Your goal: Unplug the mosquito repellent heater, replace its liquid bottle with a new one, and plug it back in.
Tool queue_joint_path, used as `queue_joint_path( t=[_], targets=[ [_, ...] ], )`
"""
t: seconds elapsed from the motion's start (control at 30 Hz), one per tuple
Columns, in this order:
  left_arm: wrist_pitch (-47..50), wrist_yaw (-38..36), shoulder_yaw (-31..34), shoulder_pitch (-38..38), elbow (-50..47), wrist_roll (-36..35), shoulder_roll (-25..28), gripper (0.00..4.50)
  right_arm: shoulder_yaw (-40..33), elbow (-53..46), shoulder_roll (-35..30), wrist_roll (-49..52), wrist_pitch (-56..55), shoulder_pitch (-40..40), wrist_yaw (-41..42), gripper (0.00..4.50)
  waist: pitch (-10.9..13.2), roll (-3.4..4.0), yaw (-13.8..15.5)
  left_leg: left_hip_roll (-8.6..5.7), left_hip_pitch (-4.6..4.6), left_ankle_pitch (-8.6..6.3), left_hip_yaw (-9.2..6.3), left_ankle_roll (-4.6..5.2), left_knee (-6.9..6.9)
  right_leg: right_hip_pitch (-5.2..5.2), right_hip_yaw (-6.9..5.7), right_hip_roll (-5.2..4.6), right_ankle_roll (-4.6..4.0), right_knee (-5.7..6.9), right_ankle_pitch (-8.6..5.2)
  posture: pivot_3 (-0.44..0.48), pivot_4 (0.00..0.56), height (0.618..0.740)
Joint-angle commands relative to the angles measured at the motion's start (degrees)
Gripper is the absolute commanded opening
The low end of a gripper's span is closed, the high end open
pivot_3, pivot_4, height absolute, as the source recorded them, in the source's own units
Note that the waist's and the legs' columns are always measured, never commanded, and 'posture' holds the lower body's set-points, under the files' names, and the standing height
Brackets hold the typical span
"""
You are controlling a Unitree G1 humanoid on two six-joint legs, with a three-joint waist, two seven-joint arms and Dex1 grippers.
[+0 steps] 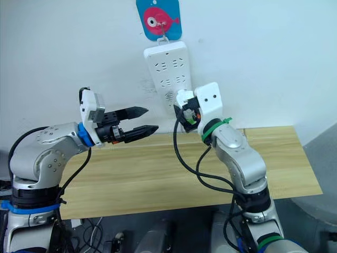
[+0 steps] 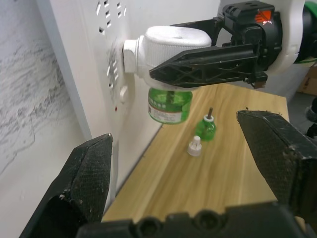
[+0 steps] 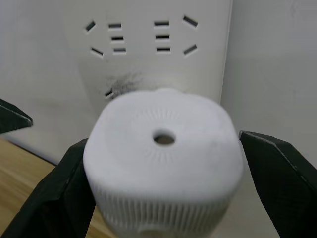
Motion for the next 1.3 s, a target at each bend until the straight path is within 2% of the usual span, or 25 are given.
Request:
queue_joint_path(
  t=[0.03, 0.17, 0.3, 0.33, 0.43, 0.67, 0.7, 0.77, 1.3],
  targets=[
    [0.4, -0.3, 2.1, 1.2, -2.2, -1.7, 2.2, 4.50, -3.9, -8.6, -2.0, 5.0, 5.0, 2.8, 3.1, 4.48, 0.0, 0.00, 0.1, 0.00, 0.00, 0.00, 0.00, 0.00, -0.02, 0.00, 0.00, 0.00, 0.00, 0.00, 0.00, 0.036, 0.235, 0.740],
    [1.1, -1.0, 2.4, 1.7, -2.3, -3.0, 4.1, 4.50, -6.9, -15.4, -7.2, 10.7, 11.0, 6.2, 7.7, 4.48, 0.0, 0.00, 0.1, 0.03, 0.00, 0.00, 0.03, 0.00, -0.02, 0.00, 0.01, 0.02, 0.00, -0.01, 0.00, 0.033, 0.236, 0.740],
    [1.6, -1.0, 2.8, 1.5, -2.3, -4.3, 5.2, 4.50, -10.3, -17.9, -10.7, 15.6, 12.3, 9.8, 11.5, 4.48, 0.0, 0.00, 0.1, 0.05, 0.03, 0.00, 0.07, 0.00, 0.00, 0.02, 0.03, 0.02, -0.01, -0.02, -0.01, 0.025, 0.235, 0.740],
    [1.5, -1.1, 2.7, 1.5, -2.6, -4.5, 5.4, 4.50, -10.4, -17.8, -11.2, 16.3, 11.7, 10.0, 12.2, 4.32, 0.0, 0.00, 0.1, 0.04, 0.04, 0.00, 0.09, 0.00, 0.00, 0.02, 0.05, 0.02, -0.01, -0.01, -0.01, 0.026, 0.235, 0.740],
    [1.3, -1.0, 2.8, 0.9, -3.4, -5.2, 5.8, 4.50, -9.6, -15.9, -9.7, 17.4, 10.2, 8.5, 12.1, 3.59, 0.0, 0.00, 0.1, 0.04, 0.04, 0.00, 0.11, 0.00, 0.00, 0.02, 0.06, 0.02, -0.01, -0.01, -0.01, 0.030, 0.234, 0.740],
    [2.9, -1.1, 2.8, -1.0, -5.8, -8.2, 7.5, 4.50, -3.2, -10.7, -4.8, 13.7, 6.4, 6.6, 8.9, 1.04, 0.0, 0.00, 0.1, 0.05, 0.05, 0.00, 0.08, 0.00, 0.00, 0.00, 0.04, 0.02, -0.01, 0.01, -0.01, 0.055, 0.222, 0.740],
    [3.1, -1.0, 2.7, -1.2, -6.3, -8.5, 7.7, 4.50, -2.4, -10.1, -5.0, 12.9, 5.5, 6.8, 8.8, 0.56, 0.0, 0.00, 0.2, 0.04, 0.04, 0.00, 0.08, 0.00, -0.01, 0.00, 0.05, 0.01, -0.01, 0.01, -0.01, 0.055, 0.222, 0.740],
    [4.0, -1.0, 2.9, -1.0, -7.4, -9.9, 8.3, 4.50, -1.7, -9.1, -4.7, 12.1, 4.2, 6.5, 8.6, 0.05, 0.0, 0.00, 0.3, 0.01, 0.01, 0.00, 0.06, 0.00, 0.00, 0.01, 0.03, 0.00, -0.01, 0.01, -0.01, 0.068, 0.216, 0.740],
    [2.9, -2.3, 2.6, 2.5, -8.4, -11.1, 10.2, 4.50, -0.7, -8.7, -2.9, 12.1, 2.1, 5.1, 7.8, 0.05, 0.0, 0.00, 0.3, 0.04, 0.04, 0.01, 0.07, -0.01, 0.00, 0.00, 0.04, 0.02, -0.01, 0.01, -0.01, 0.073, 0.215, 0.740]
  ],
)
